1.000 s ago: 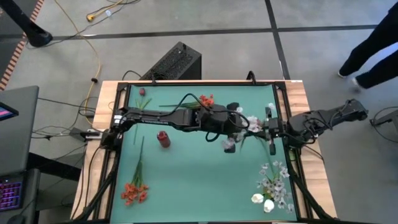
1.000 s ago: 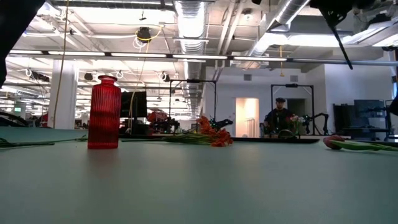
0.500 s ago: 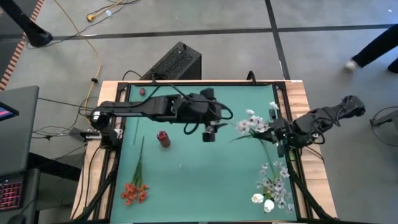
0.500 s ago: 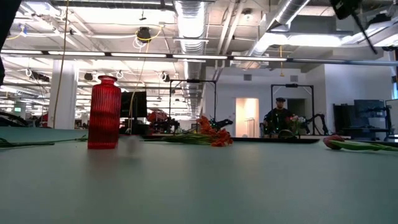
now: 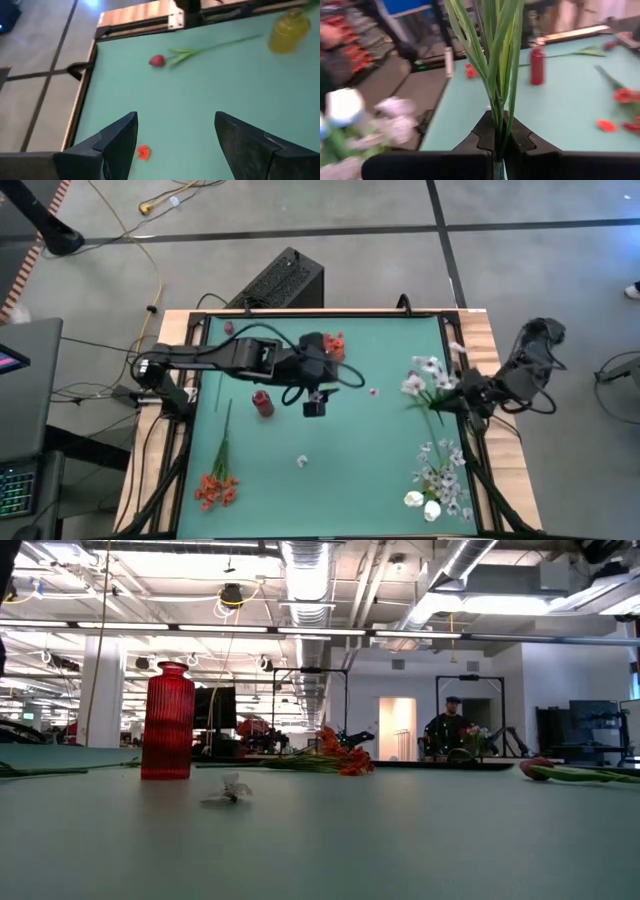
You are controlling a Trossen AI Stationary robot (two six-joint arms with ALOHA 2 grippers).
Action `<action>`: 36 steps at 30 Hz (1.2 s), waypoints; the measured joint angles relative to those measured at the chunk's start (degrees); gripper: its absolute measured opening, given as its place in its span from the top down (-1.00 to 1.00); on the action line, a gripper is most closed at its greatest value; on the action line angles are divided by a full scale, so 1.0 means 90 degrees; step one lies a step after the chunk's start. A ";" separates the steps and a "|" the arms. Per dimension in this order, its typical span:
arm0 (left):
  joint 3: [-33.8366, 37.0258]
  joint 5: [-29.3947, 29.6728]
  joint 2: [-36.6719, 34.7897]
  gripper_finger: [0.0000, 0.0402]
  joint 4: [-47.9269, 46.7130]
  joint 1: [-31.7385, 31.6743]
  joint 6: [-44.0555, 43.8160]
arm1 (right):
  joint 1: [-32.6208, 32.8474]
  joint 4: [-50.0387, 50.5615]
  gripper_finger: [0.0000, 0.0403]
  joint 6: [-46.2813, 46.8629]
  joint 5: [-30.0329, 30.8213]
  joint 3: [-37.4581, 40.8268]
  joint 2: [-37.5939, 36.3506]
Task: Sort flowers into vase by color
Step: Put the white flowers into the yellow vase
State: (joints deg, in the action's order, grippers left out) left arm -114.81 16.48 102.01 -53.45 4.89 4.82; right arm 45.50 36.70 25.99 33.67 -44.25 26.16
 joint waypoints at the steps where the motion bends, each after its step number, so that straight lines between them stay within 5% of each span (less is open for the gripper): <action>1: 0.0106 0.0035 -0.0064 -0.26 -0.0026 0.0069 -0.0025 | 0.0253 -0.0056 0.80 0.0067 0.0106 0.0017 0.0026; 9: 0.2528 0.0774 -0.1618 -0.26 0.2120 0.0548 -0.0286 | 0.2369 -0.0864 0.81 0.0089 0.1088 0.0141 0.0763; 15: 0.4537 0.0669 -0.2439 -0.26 0.4850 0.0593 -0.0255 | 0.4226 -0.0878 0.81 0.0475 0.3061 0.0148 0.1121; 23: 0.5055 0.0529 -0.2556 -0.26 0.5318 0.0512 -0.0287 | 0.6421 -0.1287 0.81 0.0547 0.5416 0.0148 0.1685; 29: 0.5057 0.0274 -0.2552 -0.26 0.5316 0.0536 -0.0330 | 0.6964 -0.1731 0.80 0.0564 0.6032 0.0143 0.2395; 36: 0.5057 0.0200 -0.2552 -0.26 0.5311 0.0538 -0.0330 | 0.6352 -0.1878 0.80 0.1426 0.6256 0.0143 0.3499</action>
State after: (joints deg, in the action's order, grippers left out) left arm -69.30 18.28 79.05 -5.65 9.74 1.85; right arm 102.67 19.79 38.83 89.98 -42.96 57.66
